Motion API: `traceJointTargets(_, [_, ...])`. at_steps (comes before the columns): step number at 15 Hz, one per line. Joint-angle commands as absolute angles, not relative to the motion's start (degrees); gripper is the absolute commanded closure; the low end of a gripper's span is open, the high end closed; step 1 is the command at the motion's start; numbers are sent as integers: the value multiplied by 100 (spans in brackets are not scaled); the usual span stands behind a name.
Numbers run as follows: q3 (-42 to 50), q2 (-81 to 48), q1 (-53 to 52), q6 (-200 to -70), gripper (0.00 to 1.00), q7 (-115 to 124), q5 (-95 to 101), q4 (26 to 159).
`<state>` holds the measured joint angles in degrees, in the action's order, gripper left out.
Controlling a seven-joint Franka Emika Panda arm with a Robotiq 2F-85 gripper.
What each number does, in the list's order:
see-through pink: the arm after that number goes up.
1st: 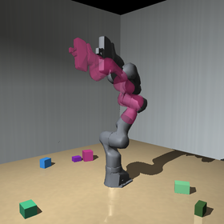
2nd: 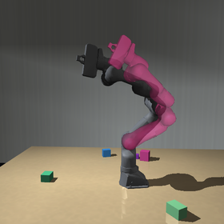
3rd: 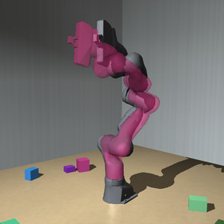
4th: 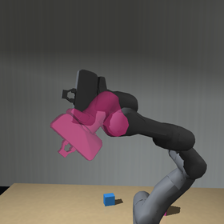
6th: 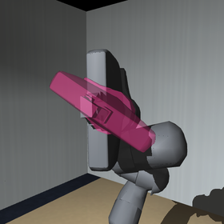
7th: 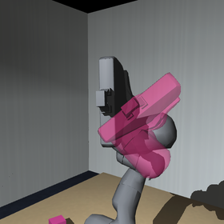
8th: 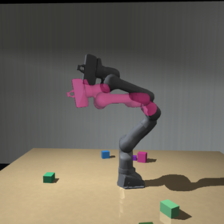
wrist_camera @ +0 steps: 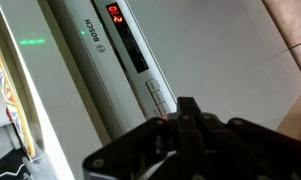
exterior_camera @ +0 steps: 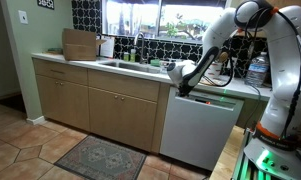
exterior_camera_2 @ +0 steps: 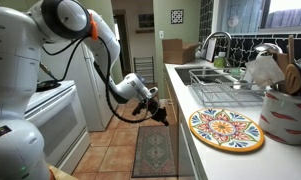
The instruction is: Press a button on the dishwasher
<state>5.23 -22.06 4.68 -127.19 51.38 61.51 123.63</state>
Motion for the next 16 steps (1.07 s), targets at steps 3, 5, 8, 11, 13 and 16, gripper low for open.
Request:
traceJointTargets(3, [584, -2205, 410, -12724, 99, 5118, 6119, 12358])
traceJointTargets(5, [585, -2206, 409, -12724, 99, 5118, 6120, 12358])
traceJointTargets(8, [580, -2231, 419, -12723, 100, 5078, 6081, 12329])
traceJointTargets(11, [604, -2324, 430, -12686, 100, 5070, 6074, 12220])
traceJointTargets(13, [628, -2361, 424, -12665, 100, 5102, 6104, 12182])
traceJointTargets(16, [665, -2408, 416, -12627, 100, 5115, 6139, 12148])
